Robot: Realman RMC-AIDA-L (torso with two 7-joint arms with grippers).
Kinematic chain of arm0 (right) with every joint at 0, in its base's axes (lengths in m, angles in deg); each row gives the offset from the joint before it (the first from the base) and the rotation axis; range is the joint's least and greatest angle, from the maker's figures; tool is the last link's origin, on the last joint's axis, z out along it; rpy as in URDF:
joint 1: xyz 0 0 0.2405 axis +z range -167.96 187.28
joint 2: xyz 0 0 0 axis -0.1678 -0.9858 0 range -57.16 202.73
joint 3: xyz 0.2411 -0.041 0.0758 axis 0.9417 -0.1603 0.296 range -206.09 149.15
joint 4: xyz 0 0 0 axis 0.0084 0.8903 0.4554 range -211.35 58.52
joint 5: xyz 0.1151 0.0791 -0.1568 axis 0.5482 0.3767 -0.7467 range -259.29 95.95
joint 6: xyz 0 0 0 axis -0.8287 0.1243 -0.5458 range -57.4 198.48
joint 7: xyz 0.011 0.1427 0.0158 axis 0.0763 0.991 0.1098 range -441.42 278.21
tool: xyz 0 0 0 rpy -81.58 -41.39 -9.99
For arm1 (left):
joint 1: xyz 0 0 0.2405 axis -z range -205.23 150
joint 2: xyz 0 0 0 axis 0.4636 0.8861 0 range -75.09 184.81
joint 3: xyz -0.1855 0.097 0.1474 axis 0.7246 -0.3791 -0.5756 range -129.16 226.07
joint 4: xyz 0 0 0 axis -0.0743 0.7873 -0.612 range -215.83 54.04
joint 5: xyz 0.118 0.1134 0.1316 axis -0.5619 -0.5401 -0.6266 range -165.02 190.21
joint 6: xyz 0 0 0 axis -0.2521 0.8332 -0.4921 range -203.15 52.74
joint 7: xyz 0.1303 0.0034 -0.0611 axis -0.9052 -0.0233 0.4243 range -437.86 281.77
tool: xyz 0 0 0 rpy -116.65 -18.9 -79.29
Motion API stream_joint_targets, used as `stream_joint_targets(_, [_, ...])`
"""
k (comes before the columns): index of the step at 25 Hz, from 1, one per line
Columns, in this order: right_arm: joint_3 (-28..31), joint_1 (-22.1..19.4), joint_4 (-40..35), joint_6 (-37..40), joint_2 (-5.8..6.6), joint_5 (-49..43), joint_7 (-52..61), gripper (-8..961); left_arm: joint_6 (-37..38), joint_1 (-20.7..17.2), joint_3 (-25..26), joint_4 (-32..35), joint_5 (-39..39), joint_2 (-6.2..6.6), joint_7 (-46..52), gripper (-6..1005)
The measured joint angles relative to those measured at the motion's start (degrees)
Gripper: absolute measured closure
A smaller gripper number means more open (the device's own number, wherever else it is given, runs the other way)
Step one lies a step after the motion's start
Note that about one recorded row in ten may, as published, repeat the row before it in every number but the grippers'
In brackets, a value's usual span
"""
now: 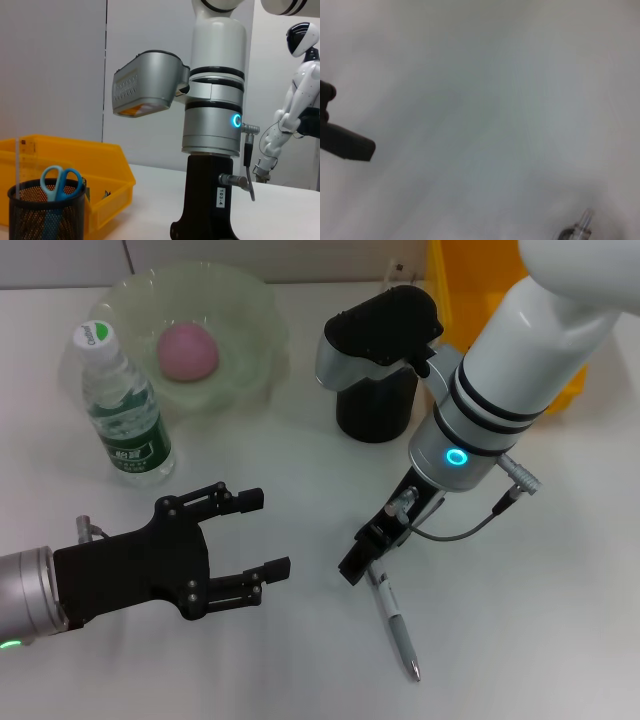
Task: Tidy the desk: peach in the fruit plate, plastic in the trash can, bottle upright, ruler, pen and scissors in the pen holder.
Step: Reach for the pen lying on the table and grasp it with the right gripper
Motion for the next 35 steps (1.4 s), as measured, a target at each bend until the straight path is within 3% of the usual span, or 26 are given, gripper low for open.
stream_joint_targets(8, [-0.03,0.54,1.55,-0.26,0.0,-0.04,0.02,220,0.0,0.0,-0.05,0.03,-0.62,-0.03,0.17,209])
stream_joint_targets(13, [-0.02,0.89,1.66,-0.27,0.0,-0.01,0.11,400,-0.05,0.0,0.0,0.03,-0.89,-0.14,0.23,209])
stream_joint_targets(27, [-0.02,2.1,3.88,-1.67,0.0,0.47,0.11,572,-0.09,0.01,0.01,0.03,-0.97,-0.18,-0.06,209])
stream_joint_targets(35, [-0.26,3.6,6.03,-2.25,0.0,0.63,0.11,577,-0.08,0.09,0.01,0.03,-0.97,-0.18,-0.04,209])
